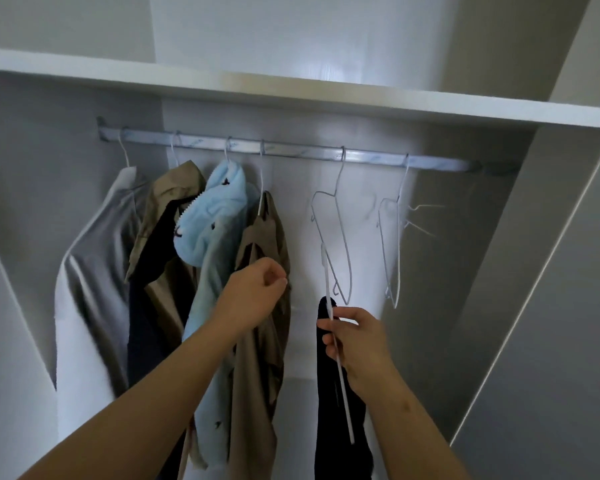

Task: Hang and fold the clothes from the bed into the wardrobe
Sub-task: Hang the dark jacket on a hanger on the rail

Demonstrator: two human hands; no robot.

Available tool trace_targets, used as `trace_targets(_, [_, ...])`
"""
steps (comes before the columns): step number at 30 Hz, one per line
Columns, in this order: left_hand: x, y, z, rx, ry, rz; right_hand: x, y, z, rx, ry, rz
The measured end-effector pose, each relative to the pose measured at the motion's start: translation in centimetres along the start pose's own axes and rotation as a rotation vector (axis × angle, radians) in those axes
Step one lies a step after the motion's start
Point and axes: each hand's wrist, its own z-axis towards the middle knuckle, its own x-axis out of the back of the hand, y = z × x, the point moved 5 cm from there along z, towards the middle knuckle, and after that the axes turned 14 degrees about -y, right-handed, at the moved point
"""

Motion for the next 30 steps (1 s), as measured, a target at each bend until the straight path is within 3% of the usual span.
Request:
trace_targets(6, [2.8,-0.5,6.9,-0.076,0.020,0.146,-2.4,-2.5,7.4,0.046,0.047,0.042])
trace_targets(15, [6.2,-1.8,16.2,-0.167,-0.059,0.450,-6.8,-12.0,15.5,0.249,0.046,0.097])
trace_targets(20, [6.1,-4.8,18.9,-0.112,-0.317,0.672,-8.2,-16.5,19.5,0.324,0.062,0.133])
trace_targets(23, [5.9,-6.2,19.3,-0.137,-0.372,0.612,-8.9,-16.6,22.6,0.267,0.081,0.069])
trace_targets(27, [5.6,-7.2,19.5,-0.188,-0.322,0.491,-9.4,-12.8,25.5,0.118,0.071,0.037])
trace_targets(30, [5.4,-7.7,19.7,-0.202,-0.261,0.416,-9.7,-11.4,26.2,0.140,0.064,0.076])
